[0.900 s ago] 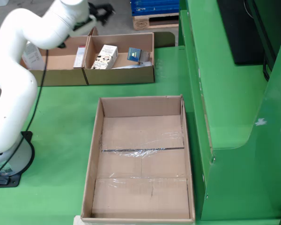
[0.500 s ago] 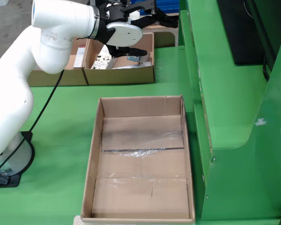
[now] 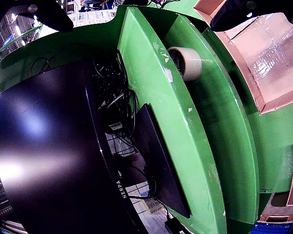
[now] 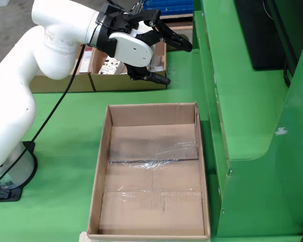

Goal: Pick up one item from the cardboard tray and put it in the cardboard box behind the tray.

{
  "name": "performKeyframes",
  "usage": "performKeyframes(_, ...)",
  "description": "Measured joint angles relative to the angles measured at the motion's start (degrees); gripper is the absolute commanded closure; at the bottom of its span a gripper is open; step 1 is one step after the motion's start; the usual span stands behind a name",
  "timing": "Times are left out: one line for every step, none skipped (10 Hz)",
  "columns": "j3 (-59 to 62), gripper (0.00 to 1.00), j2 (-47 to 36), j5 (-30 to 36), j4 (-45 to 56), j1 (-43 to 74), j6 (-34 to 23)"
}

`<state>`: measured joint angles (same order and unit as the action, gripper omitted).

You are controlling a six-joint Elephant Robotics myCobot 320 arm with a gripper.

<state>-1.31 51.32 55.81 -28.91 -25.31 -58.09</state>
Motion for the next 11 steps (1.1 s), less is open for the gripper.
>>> performKeyframes(0.0,0.0,0.0,0.0,0.0,0.0,0.0)
performKeyframes(0.0,0.0,0.0,0.0,0.0,0.0,0.0)
performKeyframes(0.0,0.0,0.0,0.0,0.0,0.0,0.0)
performKeyframes(0.0,0.0,0.35,-0.09,0.0,2.02,5.01)
performKeyframes(0.0,0.0,0.44,-0.09,0.0,2.29,6.24)
performKeyframes(0.0,0.0,0.79,0.08,-0.53,3.08,7.56)
performKeyframes(0.0,0.0,2.02,3.16,-2.9,5.45,10.55)
performKeyframes(0.0,0.0,2.29,6.24,-4.84,8.79,13.53)
performKeyframes(0.0,0.0,2.38,9.4,-5.45,10.2,14.5)
performKeyframes(0.0,0.0,2.46,12.56,-5.45,10.37,17.49)
performKeyframes(0.0,0.0,2.46,16.34,-5.45,10.55,18.28)
